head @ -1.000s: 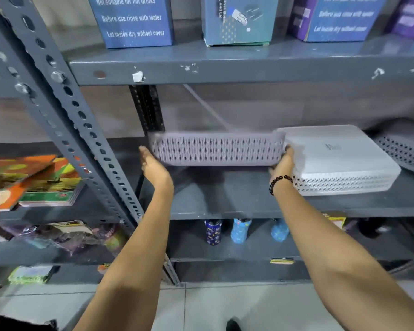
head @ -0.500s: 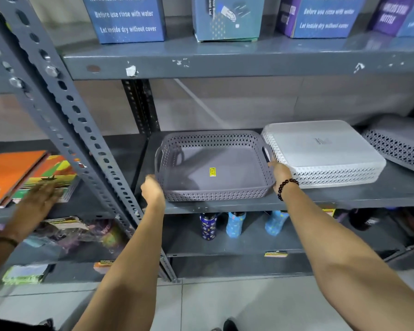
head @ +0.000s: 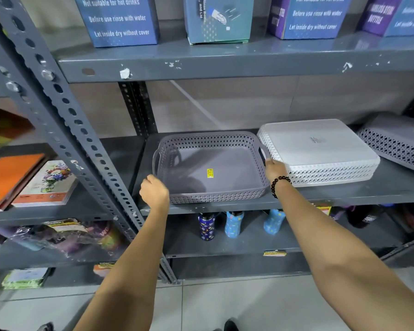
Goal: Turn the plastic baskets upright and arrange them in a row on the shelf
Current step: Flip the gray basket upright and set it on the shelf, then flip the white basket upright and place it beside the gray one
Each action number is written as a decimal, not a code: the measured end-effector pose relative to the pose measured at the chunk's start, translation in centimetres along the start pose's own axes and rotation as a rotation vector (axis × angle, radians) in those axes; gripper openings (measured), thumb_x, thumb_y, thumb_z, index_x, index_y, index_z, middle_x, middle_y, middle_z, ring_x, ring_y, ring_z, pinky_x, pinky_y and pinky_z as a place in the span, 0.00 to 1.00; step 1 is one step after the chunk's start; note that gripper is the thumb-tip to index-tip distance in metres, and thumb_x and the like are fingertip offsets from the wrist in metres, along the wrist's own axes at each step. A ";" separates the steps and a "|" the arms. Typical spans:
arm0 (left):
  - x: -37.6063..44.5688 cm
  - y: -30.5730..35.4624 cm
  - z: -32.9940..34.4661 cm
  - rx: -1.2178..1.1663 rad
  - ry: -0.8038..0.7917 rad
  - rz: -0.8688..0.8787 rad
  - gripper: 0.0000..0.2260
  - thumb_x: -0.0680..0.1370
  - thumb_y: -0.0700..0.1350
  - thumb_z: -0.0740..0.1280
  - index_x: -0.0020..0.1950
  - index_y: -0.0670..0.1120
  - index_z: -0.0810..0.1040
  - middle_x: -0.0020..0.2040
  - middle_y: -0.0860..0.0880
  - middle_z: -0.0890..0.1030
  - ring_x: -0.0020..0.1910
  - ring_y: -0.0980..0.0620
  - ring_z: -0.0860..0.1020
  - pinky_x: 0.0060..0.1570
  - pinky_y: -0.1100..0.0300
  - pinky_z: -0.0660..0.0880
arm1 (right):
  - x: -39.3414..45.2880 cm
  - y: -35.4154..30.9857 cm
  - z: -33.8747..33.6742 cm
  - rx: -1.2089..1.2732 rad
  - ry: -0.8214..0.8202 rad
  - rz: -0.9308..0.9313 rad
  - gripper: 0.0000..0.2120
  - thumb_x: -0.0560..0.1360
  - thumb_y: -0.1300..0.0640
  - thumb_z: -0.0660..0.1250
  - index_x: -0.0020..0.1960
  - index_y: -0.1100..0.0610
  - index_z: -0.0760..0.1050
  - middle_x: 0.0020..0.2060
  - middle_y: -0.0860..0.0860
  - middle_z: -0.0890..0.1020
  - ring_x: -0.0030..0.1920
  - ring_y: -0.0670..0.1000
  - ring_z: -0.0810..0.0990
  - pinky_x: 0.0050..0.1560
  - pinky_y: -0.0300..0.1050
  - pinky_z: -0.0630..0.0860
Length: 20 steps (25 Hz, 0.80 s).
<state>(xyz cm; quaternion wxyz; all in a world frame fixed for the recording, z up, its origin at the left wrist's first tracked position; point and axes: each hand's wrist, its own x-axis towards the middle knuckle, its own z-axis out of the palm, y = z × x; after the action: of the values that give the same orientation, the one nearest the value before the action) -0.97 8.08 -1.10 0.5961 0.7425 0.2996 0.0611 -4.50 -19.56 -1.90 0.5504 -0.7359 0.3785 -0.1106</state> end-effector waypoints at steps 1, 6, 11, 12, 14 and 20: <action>-0.4 0.1 0.3 0.055 0.032 0.089 0.19 0.81 0.43 0.51 0.61 0.33 0.74 0.61 0.34 0.77 0.59 0.37 0.75 0.59 0.48 0.70 | -0.1 -0.2 -0.1 0.004 0.039 -0.053 0.15 0.81 0.55 0.53 0.43 0.61 0.74 0.39 0.56 0.73 0.39 0.51 0.70 0.40 0.42 0.69; -2.3 1.8 3.9 0.149 -0.006 0.372 0.19 0.81 0.44 0.51 0.67 0.40 0.72 0.63 0.38 0.78 0.61 0.39 0.76 0.61 0.49 0.71 | -0.2 -1.6 -1.8 0.010 0.119 -0.266 0.15 0.80 0.58 0.54 0.48 0.64 0.77 0.42 0.57 0.76 0.45 0.53 0.73 0.47 0.41 0.67; -7.6 4.0 11.7 0.163 -0.235 0.483 0.19 0.82 0.43 0.51 0.71 0.38 0.68 0.63 0.35 0.77 0.62 0.39 0.76 0.63 0.49 0.71 | 1.9 -1.8 -6.6 0.004 0.192 -0.309 0.17 0.80 0.58 0.56 0.66 0.64 0.72 0.64 0.60 0.77 0.65 0.58 0.74 0.67 0.46 0.68; -8.9 4.4 13.6 0.158 -0.285 0.505 0.18 0.82 0.43 0.51 0.68 0.36 0.70 0.62 0.34 0.78 0.61 0.38 0.76 0.61 0.49 0.71 | 2.7 -1.7 -8.0 -0.008 0.212 -0.318 0.18 0.80 0.59 0.56 0.66 0.64 0.72 0.65 0.60 0.76 0.66 0.59 0.73 0.68 0.46 0.68; -11.6 5.1 17.7 0.148 -0.409 0.548 0.16 0.82 0.41 0.52 0.62 0.33 0.73 0.58 0.33 0.79 0.58 0.37 0.77 0.55 0.50 0.71 | 4.8 -1.1 -11.1 -0.046 0.245 -0.317 0.18 0.80 0.59 0.55 0.67 0.65 0.71 0.65 0.61 0.76 0.66 0.60 0.73 0.67 0.47 0.68; -16.4 7.5 29.2 0.357 -0.506 0.458 0.24 0.83 0.50 0.50 0.71 0.34 0.64 0.71 0.34 0.68 0.69 0.37 0.68 0.66 0.48 0.65 | 12.7 0.1 -20.8 -0.332 0.242 -0.181 0.23 0.81 0.55 0.54 0.71 0.66 0.63 0.67 0.66 0.72 0.67 0.64 0.71 0.64 0.53 0.69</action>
<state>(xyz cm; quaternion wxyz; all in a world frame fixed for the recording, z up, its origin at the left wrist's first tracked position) 1.53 -26.03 1.95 0.4833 0.8739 -0.0247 -0.0454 -7.85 -43.27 2.47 0.3603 -0.8287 0.3872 -0.1831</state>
